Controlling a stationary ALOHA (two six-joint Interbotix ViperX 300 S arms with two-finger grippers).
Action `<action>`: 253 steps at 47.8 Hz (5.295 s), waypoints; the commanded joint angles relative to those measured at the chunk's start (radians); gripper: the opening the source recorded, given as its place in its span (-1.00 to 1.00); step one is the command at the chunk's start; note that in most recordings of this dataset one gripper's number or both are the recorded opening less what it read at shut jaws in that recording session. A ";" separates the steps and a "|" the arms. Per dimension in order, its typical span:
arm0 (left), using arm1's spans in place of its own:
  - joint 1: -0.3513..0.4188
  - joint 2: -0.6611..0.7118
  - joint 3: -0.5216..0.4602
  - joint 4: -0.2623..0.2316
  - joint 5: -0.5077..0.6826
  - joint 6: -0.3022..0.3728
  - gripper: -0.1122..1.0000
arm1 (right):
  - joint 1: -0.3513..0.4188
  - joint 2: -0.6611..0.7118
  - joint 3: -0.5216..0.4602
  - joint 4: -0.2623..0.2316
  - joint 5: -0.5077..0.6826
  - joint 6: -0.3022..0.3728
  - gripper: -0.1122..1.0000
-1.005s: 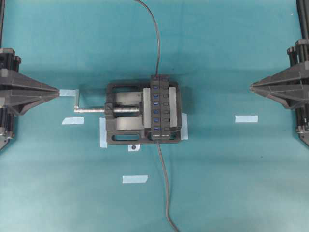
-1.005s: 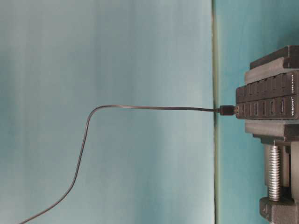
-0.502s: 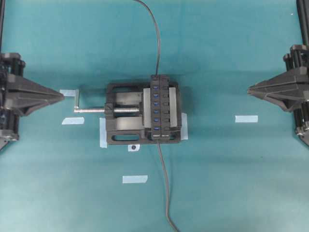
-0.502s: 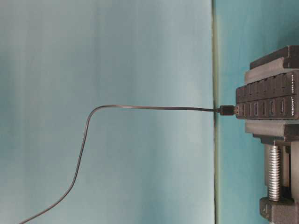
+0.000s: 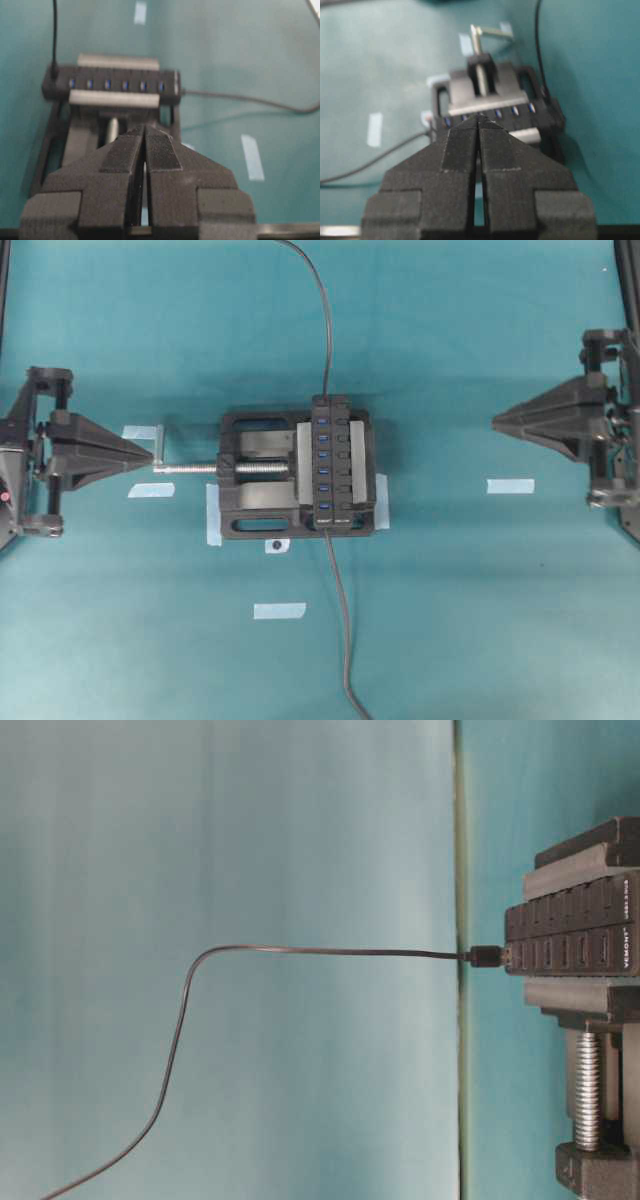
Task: Insert the USB into the second port from the front of the fixed hub.
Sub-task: 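Raise the right gripper and swing it toward the hub's cable end, then lower the open right gripper over the USB plug at the hub end, then close the right gripper on the black USB plug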
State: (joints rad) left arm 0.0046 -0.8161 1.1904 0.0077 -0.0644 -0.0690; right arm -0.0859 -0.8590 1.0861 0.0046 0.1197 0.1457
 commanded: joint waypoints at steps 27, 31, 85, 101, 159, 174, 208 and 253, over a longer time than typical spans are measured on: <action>0.002 0.017 -0.031 0.002 0.028 -0.003 -0.79 | -0.089 0.311 -0.186 -0.008 0.166 0.003 -0.77; 0.003 0.021 -0.029 0.002 0.032 -0.003 -0.79 | -0.094 0.333 -0.201 -0.012 0.169 0.002 -0.77; 0.009 0.064 -0.032 0.002 0.032 -0.012 -0.79 | -0.144 0.704 -0.445 -0.029 0.186 -0.118 -0.77; 0.009 0.078 -0.031 0.002 0.032 -0.012 -0.79 | -0.152 0.790 -0.506 -0.029 0.181 -0.158 -0.77; 0.011 0.077 -0.031 0.002 0.095 -0.014 -0.79 | -0.153 0.893 -0.604 -0.029 0.193 -0.163 -0.61; 0.009 0.063 -0.029 0.002 0.101 -0.014 -0.79 | -0.147 0.908 -0.598 -0.025 0.184 -0.164 0.31; 0.009 0.063 -0.028 0.002 0.101 -0.014 -0.80 | -0.138 0.950 -0.595 -0.028 0.129 -0.169 0.74; 0.011 0.063 -0.025 0.002 0.101 -0.015 -0.79 | -0.137 0.963 -0.595 -0.028 0.103 -0.167 0.13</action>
State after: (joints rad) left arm 0.0138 -0.7532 1.1858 0.0077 0.0399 -0.0828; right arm -0.2270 0.1181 0.5047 -0.0215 0.2332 -0.0184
